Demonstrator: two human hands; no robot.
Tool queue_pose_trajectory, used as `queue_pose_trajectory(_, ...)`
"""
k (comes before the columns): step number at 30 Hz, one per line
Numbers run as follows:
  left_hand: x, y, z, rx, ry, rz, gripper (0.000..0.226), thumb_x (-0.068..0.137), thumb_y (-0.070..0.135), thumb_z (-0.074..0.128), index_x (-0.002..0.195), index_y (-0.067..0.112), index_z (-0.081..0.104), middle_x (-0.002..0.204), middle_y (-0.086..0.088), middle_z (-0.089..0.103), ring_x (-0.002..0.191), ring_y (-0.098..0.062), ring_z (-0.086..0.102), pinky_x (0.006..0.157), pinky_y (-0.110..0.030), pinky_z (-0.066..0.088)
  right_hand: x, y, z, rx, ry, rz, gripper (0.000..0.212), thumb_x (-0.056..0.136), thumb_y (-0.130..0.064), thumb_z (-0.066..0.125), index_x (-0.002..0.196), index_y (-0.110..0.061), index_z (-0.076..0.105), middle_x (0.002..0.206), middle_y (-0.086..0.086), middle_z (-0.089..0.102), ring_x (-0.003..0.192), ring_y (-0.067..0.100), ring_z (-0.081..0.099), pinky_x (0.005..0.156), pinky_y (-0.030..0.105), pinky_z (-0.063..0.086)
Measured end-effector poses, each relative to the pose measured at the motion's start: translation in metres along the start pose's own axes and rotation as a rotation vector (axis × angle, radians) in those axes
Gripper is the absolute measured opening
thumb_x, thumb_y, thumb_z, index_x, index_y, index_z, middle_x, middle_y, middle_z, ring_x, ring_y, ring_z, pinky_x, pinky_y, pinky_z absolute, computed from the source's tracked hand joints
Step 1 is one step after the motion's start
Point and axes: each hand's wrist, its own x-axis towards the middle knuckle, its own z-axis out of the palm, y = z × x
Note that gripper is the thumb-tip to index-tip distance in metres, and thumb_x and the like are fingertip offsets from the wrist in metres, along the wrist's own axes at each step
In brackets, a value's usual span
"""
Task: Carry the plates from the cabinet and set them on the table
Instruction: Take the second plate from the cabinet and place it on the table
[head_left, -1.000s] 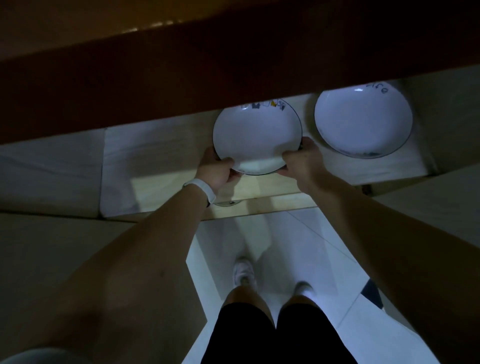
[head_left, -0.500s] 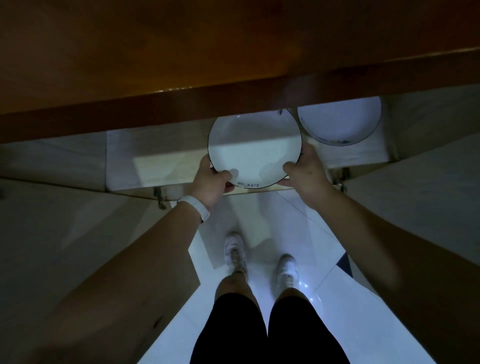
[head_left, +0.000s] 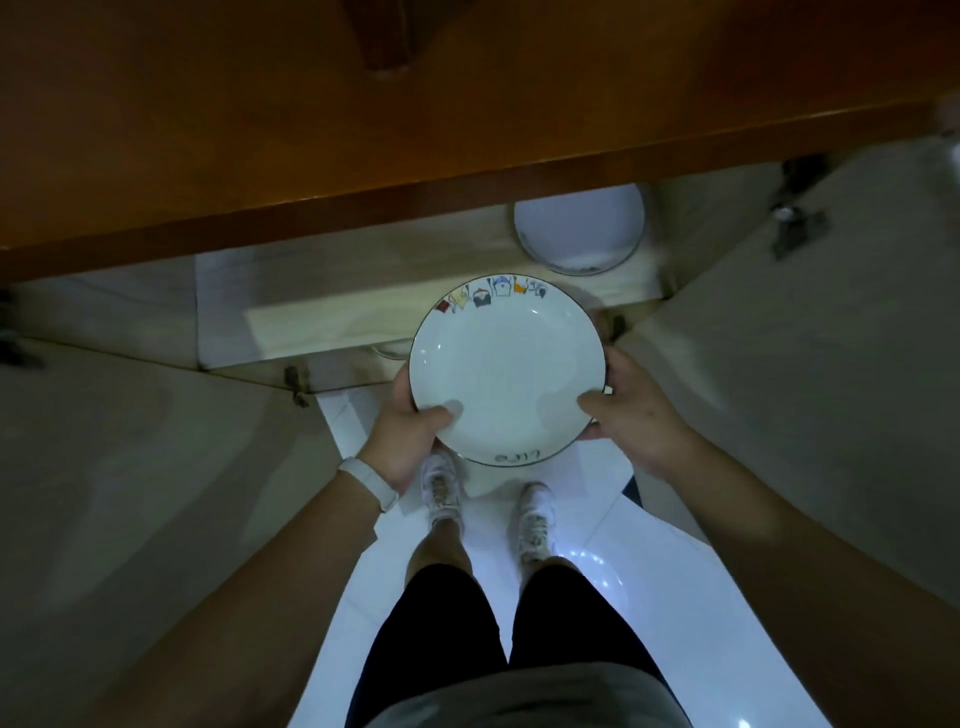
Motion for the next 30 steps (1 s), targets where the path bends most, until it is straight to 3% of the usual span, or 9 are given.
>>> queue_pose_trajectory(5,-0.051,0.017,0.036,-0.024,-0.038,0.018,0.072,0.082,-0.013,0.059,0.143,0.021,0.041,0.124,-0.003,0.065,0.104,-0.021,0.067,0.073,-0.038,0.058,-0.059,-0.010,-0.026,0.025,0.035,-0.048,0.052,0.082,0.004,0.048,0.120,-0.030,0.059,0.122,0.000,0.065,0.104,0.020,0.067,0.068,0.040,0.061)
queue_pose_trajectory(8,-0.078,0.034,0.060,-0.052,-0.056,0.053,0.076,0.072,-0.003,0.062,0.141,0.019,0.043,0.123,-0.005,0.067,0.106,-0.025,0.067,0.073,-0.039,0.057,-0.093,-0.027,-0.035,0.039,0.087,-0.102,0.051,0.072,-0.008,0.049,0.108,-0.041,0.064,0.113,-0.006,0.069,0.097,0.015,0.069,0.063,0.034,0.059)
queue_pose_trajectory(13,-0.108,0.062,0.086,-0.010,-0.082,0.151,0.067,0.071,-0.003,0.061,0.130,0.028,0.051,0.120,-0.002,0.069,0.112,-0.031,0.063,0.086,-0.049,0.056,-0.139,-0.059,-0.040,0.003,0.124,-0.248,0.056,0.069,-0.006,0.048,0.106,-0.045,0.063,0.101,-0.004,0.072,0.086,0.015,0.069,0.058,0.035,0.059)
queue_pose_trajectory(16,-0.122,0.085,0.097,0.043,-0.098,0.246,0.069,0.071,-0.006,0.060,0.132,0.025,0.049,0.125,-0.006,0.066,0.116,-0.032,0.060,0.089,-0.049,0.054,-0.161,-0.078,-0.042,-0.019,0.159,-0.330,0.056,0.069,-0.005,0.050,0.109,-0.044,0.061,0.101,0.000,0.072,0.087,0.016,0.067,0.066,0.039,0.059)
queue_pose_trajectory(20,-0.138,0.119,0.105,0.125,-0.125,0.386,0.077,0.066,0.004,0.069,0.137,0.015,0.043,0.131,-0.007,0.060,0.116,-0.024,0.060,0.082,-0.034,0.055,-0.183,-0.101,-0.041,-0.048,0.197,-0.402,0.066,0.082,0.006,0.053,0.103,-0.057,0.059,0.098,-0.017,0.071,0.087,0.002,0.067,0.063,0.023,0.058)
queue_pose_trajectory(25,-0.146,0.148,0.102,0.161,-0.159,0.460,0.082,0.063,0.016,0.072,0.139,0.016,0.041,0.131,-0.002,0.060,0.117,-0.022,0.059,0.083,-0.034,0.057,-0.199,-0.127,-0.027,-0.053,0.216,-0.465,0.078,0.084,0.013,0.053,0.099,-0.064,0.057,0.100,-0.025,0.069,0.091,-0.004,0.066,0.064,0.016,0.056)
queue_pose_trajectory(27,-0.144,0.156,0.097,0.173,-0.204,0.487,0.077,0.067,0.012,0.072,0.137,0.019,0.043,0.128,0.005,0.062,0.115,-0.017,0.061,0.081,-0.029,0.056,-0.204,-0.133,-0.018,-0.055,0.229,-0.482,0.071,0.082,0.004,0.057,0.102,-0.065,0.055,0.104,-0.028,0.067,0.098,-0.006,0.063,0.065,0.012,0.053)
queue_pose_trajectory(30,-0.140,0.168,0.088,0.175,-0.252,0.483,0.076,0.066,0.017,0.072,0.137,0.024,0.043,0.129,0.005,0.062,0.116,-0.018,0.060,0.083,-0.034,0.057,-0.210,-0.137,-0.005,-0.024,0.257,-0.465,0.064,0.076,-0.014,0.060,0.106,-0.069,0.048,0.110,-0.030,0.063,0.104,-0.006,0.060,0.068,0.015,0.055)
